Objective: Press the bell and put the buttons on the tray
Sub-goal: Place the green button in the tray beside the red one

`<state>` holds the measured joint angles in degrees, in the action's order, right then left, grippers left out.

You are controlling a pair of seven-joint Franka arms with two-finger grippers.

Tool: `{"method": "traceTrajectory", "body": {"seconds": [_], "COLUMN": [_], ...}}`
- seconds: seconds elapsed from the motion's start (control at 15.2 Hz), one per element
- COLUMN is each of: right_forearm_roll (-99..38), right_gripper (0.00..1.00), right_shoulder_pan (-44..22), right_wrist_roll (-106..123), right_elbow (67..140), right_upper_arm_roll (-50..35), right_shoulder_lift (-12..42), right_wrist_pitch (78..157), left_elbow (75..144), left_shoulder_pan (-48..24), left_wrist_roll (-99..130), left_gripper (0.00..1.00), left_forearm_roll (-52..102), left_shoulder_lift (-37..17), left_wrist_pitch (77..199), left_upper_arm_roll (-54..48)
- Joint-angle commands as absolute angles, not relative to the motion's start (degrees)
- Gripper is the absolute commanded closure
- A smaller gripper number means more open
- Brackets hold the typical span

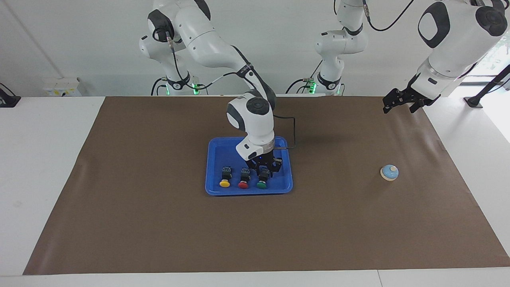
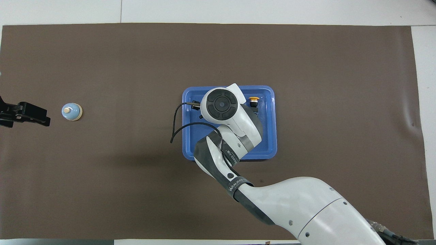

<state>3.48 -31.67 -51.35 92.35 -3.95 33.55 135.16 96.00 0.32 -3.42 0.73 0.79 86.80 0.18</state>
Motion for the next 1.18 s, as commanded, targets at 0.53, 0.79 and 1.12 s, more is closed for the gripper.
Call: {"method": "traceTrajectory", "body": {"seconds": [0.53, 0.79, 1.12], "right_forearm_roll": [-1.40, -1.49, -1.49], "right_gripper": [0.00, 0.00, 0.00], "right_shoulder_pan": [-16.99, -8.10, -2.12], "right_wrist_roll": [-33.11, -15.32, -4.41], "right_elbow": [88.95, 88.95, 89.12], "right_upper_arm_roll": [-3.87, -3.87, -3.78], "right_shoulder_lift": [20.84, 17.85, 12.50], "right_wrist_pitch": [112.26, 105.58, 96.70], "left_elbow": [95.27, 95.27, 95.27], "left_shoulder_pan": [0.18, 0.18, 0.18], "left_wrist_roll": [-3.34, -3.34, -3.34], "left_gripper": [0.00, 0.00, 0.00], "left_forearm_roll": [0.62, 0.62, 0.62], "left_shoulder_lift": [0.97, 0.97, 0.97], "left_wrist_pitch": [85.69, 85.69, 85.69], "left_upper_arm_roll": [0.44, 0.44, 0.44]}}
